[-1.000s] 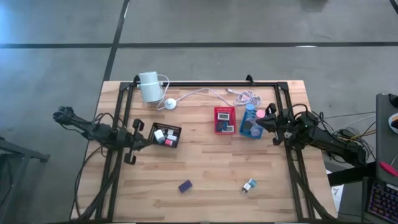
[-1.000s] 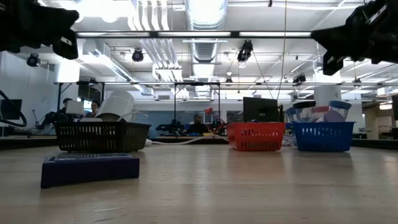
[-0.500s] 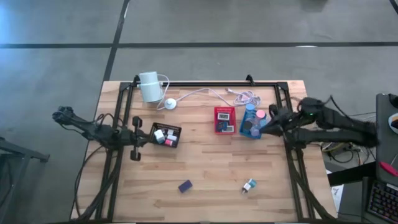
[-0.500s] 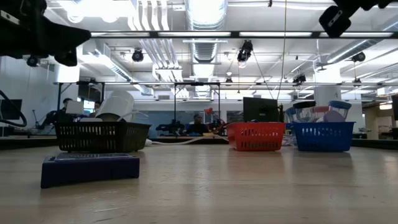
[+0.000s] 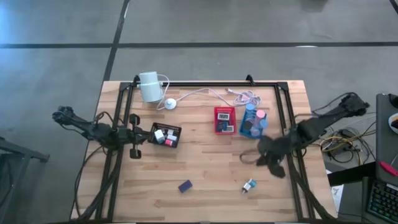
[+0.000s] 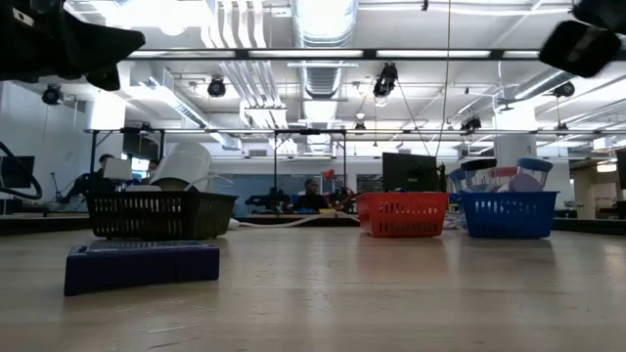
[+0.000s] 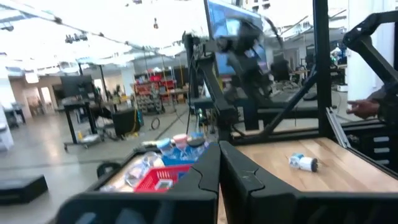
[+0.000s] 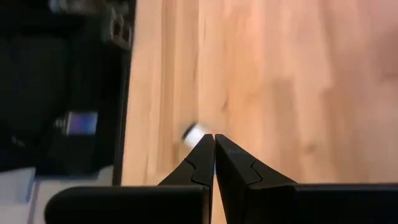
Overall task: Pick & Place Office items
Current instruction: Put the light blue digital clock into the black bin
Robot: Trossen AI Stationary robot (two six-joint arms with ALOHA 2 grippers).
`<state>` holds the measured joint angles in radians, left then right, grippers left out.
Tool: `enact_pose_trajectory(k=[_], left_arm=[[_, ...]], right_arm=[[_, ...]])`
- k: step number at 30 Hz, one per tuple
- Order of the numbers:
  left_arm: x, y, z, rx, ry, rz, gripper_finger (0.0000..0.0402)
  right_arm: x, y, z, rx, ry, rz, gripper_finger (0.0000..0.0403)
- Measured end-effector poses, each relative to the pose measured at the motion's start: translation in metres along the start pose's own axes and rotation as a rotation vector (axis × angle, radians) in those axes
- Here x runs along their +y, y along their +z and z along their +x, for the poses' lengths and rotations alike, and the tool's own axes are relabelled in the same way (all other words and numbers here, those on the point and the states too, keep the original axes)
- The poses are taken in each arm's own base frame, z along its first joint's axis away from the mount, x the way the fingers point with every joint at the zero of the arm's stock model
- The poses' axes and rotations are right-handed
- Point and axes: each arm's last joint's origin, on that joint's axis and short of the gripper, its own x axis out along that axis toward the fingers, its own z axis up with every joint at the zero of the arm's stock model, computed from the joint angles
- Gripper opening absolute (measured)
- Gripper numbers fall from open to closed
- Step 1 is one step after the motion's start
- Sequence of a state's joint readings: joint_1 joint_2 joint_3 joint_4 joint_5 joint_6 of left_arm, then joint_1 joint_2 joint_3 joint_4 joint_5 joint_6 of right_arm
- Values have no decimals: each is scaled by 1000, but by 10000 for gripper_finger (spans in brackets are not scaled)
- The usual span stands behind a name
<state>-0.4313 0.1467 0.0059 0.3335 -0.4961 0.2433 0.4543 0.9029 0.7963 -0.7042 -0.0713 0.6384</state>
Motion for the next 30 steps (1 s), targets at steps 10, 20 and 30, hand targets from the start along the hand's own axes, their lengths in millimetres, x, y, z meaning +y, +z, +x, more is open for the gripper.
enact_pose_trajectory(k=[10,20,30], left_arm=[[1,2,0,-20,6,68,13],[1,2,0,-22,6,82,12],[1,2,0,-22,7,105,14]], right_arm=[[33,-36,67,266,-148,30,43],[35,-46,108,397,-241,-155,173],[47,-35,125,492,-335,-368,251]])
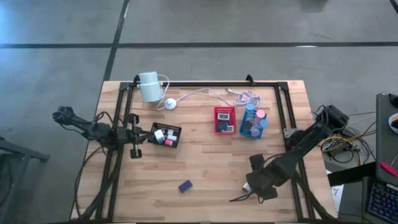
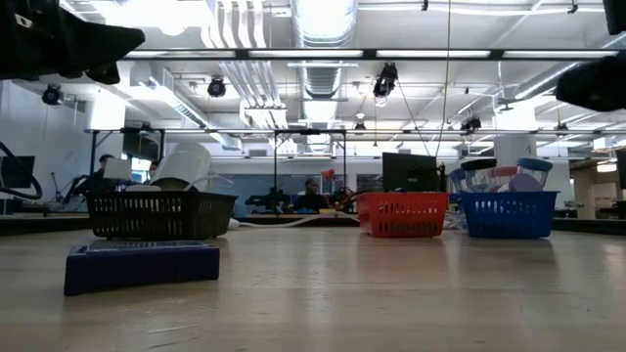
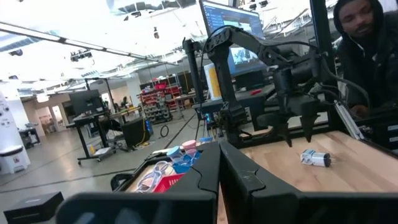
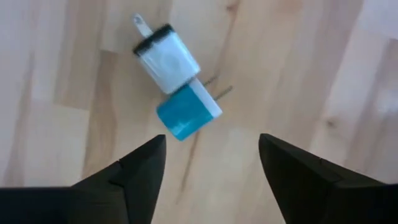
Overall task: Pick & Place Office items
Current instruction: Put the light blue digital clock into the black bin
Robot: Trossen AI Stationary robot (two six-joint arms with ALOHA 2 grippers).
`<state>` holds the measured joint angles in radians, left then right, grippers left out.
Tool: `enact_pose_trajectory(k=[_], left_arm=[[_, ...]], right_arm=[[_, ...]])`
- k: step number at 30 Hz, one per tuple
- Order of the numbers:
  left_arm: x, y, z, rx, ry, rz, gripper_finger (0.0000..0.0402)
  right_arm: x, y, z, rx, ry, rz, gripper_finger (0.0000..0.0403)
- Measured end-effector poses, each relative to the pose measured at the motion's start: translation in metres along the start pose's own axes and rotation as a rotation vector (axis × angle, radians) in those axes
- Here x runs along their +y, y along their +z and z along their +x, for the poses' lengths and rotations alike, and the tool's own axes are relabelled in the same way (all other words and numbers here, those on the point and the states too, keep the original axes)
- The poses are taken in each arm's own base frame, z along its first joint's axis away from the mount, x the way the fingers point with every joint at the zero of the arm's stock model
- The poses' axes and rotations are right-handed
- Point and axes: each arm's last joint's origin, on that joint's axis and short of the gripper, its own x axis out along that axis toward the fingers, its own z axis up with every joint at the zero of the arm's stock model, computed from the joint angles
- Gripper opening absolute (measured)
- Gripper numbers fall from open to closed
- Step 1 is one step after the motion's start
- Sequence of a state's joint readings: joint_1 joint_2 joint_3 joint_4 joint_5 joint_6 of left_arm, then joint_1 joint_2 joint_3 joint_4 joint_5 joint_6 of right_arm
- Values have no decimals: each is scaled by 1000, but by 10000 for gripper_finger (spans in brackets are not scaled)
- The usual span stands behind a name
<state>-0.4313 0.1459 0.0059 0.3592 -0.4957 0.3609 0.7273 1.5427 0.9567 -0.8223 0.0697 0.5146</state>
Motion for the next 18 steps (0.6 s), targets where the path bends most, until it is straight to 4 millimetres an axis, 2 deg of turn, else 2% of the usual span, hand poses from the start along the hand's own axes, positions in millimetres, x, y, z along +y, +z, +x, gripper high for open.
enact_pose_trajectory(k=[6,13,18], left_arm=[[0,0,0,2,6,-51,7],[0,-1,0,5,5,-57,9],[0,-1,0,6,5,-40,17]], right_arm=[[4,12,-16,20,-48,-13,267],[5,18,-42,-125,-155,-35,262],[3,16,-45,-136,-155,-81,261]])
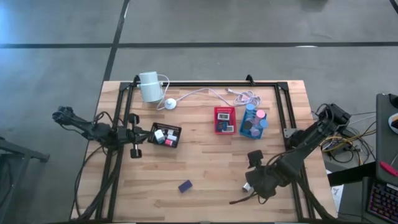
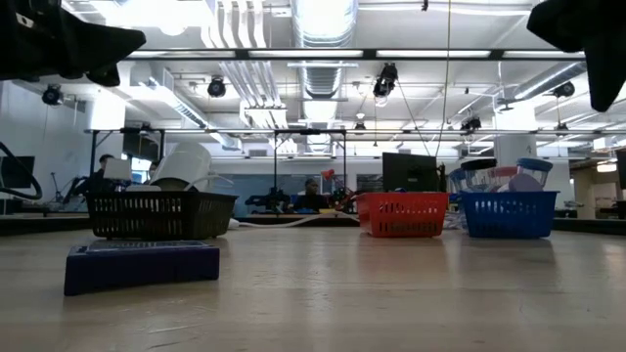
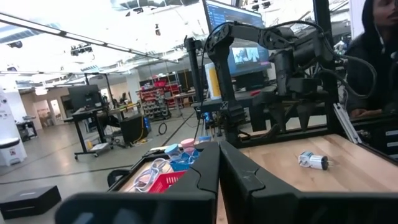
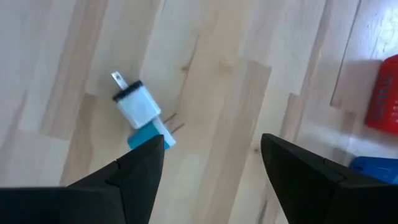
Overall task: Pick & Place Office items
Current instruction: Put the light blue digital clock into the black bin
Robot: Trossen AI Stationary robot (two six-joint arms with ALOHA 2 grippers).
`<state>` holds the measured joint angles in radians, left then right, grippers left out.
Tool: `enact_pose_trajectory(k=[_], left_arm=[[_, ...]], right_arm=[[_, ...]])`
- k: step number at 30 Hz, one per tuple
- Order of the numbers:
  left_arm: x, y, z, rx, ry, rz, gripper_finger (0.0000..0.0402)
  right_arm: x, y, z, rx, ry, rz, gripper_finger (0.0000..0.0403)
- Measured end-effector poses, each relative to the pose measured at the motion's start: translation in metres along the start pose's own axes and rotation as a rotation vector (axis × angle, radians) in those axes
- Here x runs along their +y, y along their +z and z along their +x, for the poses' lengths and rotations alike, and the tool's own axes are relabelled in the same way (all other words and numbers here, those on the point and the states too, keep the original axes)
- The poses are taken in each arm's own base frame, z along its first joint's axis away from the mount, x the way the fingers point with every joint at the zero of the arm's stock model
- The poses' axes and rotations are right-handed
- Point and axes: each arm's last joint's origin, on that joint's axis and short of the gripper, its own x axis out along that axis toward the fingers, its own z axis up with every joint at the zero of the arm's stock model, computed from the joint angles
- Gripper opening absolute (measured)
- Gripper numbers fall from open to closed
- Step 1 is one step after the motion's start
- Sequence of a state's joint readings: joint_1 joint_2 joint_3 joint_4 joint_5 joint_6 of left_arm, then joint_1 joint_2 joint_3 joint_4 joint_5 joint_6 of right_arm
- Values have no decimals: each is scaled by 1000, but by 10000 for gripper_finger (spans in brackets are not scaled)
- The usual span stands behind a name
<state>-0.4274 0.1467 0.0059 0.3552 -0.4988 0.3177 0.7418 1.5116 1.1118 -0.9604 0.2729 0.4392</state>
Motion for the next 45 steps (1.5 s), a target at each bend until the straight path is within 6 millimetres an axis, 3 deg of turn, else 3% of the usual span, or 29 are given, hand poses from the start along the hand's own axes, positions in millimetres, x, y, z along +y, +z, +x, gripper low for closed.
enact_pose_trajectory(k=[13,25,45], left_arm=[[0,0,0,0,0,0,14],[0,-2,0,14,-4,4,12],[0,0,0,0,-2,12,12]], right_arm=[[11,-2,34,-56,71,-164,279],[17,-5,37,-12,184,-223,281],[29,-11,85,137,145,-378,247]])
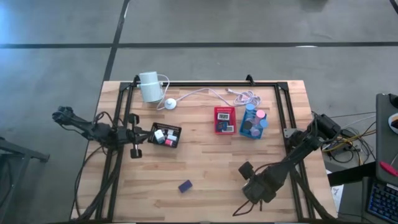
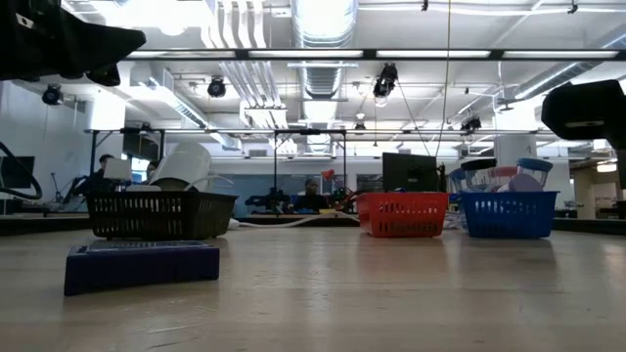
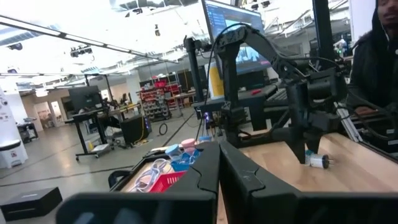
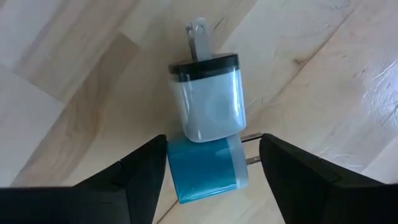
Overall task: Pick & Place Office items
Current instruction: Put the light blue digital clock into the black bin
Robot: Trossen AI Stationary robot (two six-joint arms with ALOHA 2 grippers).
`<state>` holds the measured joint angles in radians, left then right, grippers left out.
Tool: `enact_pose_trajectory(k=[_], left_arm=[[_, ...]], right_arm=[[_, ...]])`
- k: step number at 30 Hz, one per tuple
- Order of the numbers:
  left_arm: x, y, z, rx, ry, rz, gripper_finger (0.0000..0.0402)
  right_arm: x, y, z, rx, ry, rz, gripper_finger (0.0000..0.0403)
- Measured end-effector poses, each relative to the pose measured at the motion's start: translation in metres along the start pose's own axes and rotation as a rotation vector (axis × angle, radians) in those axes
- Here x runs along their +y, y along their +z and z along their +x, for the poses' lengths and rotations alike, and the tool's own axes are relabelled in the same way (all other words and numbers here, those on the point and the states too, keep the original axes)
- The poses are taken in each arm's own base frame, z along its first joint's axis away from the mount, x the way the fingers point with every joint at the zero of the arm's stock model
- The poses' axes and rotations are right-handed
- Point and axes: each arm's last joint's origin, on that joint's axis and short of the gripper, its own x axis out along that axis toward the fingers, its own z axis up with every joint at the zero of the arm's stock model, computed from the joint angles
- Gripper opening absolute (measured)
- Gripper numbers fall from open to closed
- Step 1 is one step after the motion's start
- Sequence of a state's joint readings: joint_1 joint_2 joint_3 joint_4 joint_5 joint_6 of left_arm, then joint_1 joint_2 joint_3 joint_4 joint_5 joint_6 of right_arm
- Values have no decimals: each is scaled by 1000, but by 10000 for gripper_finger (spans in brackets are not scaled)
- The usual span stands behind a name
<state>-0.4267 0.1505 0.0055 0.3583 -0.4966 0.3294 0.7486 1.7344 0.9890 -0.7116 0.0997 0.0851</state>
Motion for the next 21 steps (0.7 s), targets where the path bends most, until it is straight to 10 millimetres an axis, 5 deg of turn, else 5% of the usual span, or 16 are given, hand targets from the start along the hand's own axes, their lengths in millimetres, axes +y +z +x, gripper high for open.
enact_pose_trajectory(k=[21], left_arm=[[0,0,0,0,-2,0,16]], right_arm=[[0,-5,-12,3,47,13,234]])
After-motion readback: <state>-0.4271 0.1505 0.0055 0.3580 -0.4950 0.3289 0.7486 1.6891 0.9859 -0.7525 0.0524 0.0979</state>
